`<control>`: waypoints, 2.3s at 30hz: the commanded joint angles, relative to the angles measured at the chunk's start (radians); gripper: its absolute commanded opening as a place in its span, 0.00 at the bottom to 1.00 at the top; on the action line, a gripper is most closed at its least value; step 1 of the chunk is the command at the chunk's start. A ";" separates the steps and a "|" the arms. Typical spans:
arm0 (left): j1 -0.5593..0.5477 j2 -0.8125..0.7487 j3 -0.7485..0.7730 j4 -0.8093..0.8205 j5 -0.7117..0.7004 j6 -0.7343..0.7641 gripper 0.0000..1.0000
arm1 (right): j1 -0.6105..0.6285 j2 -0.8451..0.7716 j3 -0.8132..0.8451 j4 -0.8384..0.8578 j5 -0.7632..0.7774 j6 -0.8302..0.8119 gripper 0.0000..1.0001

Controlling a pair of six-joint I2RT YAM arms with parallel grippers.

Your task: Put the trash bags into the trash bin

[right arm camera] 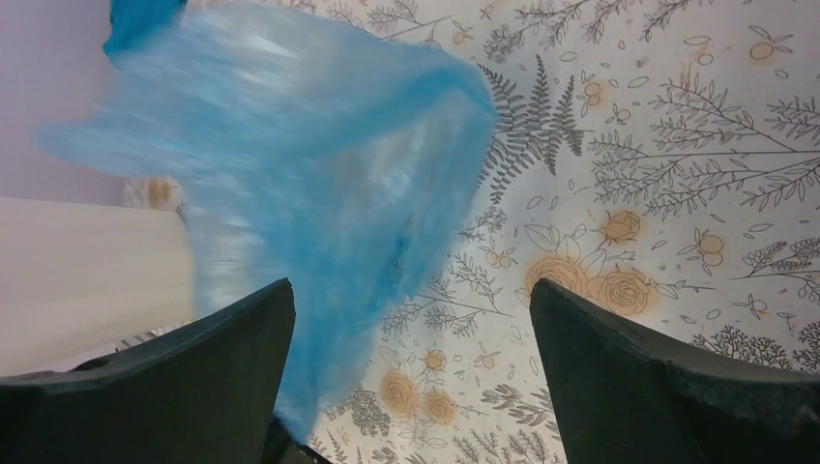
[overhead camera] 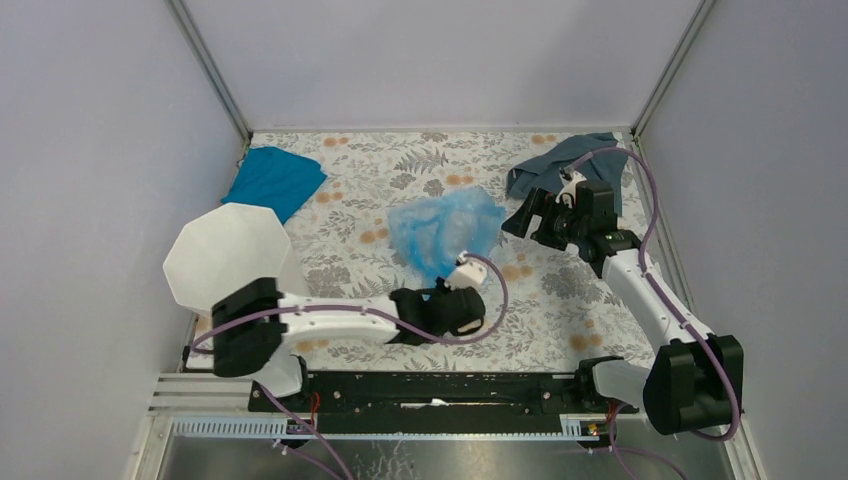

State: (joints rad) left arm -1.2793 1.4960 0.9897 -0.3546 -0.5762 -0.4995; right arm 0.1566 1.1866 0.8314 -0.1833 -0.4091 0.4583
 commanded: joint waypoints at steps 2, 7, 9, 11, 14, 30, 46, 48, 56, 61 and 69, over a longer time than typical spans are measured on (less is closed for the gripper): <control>-0.074 0.054 0.047 0.033 0.158 -0.059 0.43 | 0.001 0.028 -0.023 0.020 -0.042 -0.023 0.98; -0.041 -0.068 0.089 -0.034 0.307 -0.065 0.98 | 0.073 0.007 -0.055 0.039 -0.068 -0.019 1.00; 0.023 -0.128 0.107 -0.048 0.410 -0.065 0.99 | 0.093 -0.008 -0.078 0.072 -0.099 0.013 1.00; 0.096 -0.177 0.126 -0.061 0.481 -0.069 0.99 | 0.126 -0.014 -0.086 0.098 -0.115 0.028 1.00; 0.197 -0.222 0.168 -0.100 0.492 -0.086 0.99 | 0.189 -0.006 -0.079 0.095 -0.061 0.054 1.00; 0.607 0.120 0.419 -0.213 0.349 0.014 0.99 | 0.641 -0.061 -0.130 -0.026 0.460 0.236 1.00; 0.774 0.243 0.542 -0.163 0.469 0.000 0.02 | 0.633 0.025 -0.183 0.031 0.678 0.072 0.00; 0.798 0.203 0.572 -0.191 0.462 -0.002 0.00 | 0.585 0.000 -0.200 0.018 0.676 0.074 0.00; 0.807 -0.096 0.571 -0.243 0.561 0.028 0.00 | 0.356 0.056 -0.145 0.124 0.518 -0.031 0.00; 0.807 -0.271 0.480 -0.209 0.897 0.075 0.00 | 0.274 0.241 0.022 0.176 0.437 -0.119 0.00; 0.804 -0.332 0.324 -0.048 1.104 -0.104 0.00 | 0.259 0.499 0.423 -0.145 0.349 -0.148 0.49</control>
State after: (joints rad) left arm -0.4736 1.1210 1.3815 -0.5037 0.4011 -0.5045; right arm 0.4160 1.6794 1.1522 -0.1570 -0.0223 0.3389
